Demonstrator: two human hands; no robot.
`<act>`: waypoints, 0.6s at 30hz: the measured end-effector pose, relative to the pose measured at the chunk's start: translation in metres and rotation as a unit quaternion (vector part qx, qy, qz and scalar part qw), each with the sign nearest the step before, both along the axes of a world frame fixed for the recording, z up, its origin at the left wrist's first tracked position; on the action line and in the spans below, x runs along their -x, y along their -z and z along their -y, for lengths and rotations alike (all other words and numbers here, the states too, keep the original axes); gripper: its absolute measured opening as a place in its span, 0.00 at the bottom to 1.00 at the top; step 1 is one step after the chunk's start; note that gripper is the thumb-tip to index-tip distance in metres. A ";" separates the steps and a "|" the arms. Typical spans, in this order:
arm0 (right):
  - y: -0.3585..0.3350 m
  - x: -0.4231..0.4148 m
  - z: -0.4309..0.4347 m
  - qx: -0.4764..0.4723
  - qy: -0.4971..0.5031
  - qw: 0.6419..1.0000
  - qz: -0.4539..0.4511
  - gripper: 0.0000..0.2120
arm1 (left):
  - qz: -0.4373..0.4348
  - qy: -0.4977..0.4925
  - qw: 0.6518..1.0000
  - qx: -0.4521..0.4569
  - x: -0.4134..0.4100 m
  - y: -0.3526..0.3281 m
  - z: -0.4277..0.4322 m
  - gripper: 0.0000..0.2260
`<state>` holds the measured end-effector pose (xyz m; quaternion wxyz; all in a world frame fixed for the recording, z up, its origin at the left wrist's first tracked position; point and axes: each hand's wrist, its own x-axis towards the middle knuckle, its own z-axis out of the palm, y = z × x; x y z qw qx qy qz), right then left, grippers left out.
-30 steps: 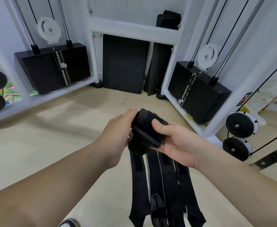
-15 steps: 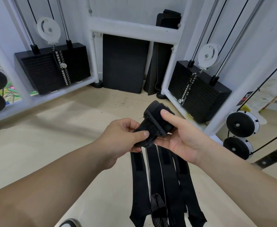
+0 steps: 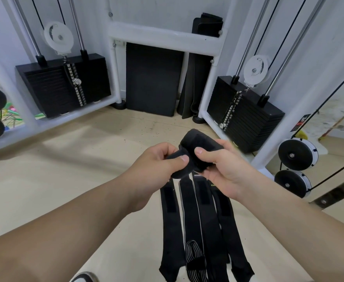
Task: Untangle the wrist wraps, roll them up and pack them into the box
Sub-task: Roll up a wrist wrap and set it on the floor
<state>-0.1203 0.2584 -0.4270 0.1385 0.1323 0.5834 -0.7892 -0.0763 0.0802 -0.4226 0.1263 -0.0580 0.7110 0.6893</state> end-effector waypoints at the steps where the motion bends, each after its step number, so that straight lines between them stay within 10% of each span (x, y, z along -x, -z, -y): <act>1: 0.000 0.001 -0.001 0.004 0.000 1.000 -0.001 0.23 | -0.003 -0.005 1.000 0.007 0.000 -0.001 0.000 0.07; 18: 0.005 -0.002 0.006 -0.082 -0.024 0.993 -0.084 0.26 | 0.007 -0.072 0.995 -0.066 -0.005 0.001 -0.014 0.07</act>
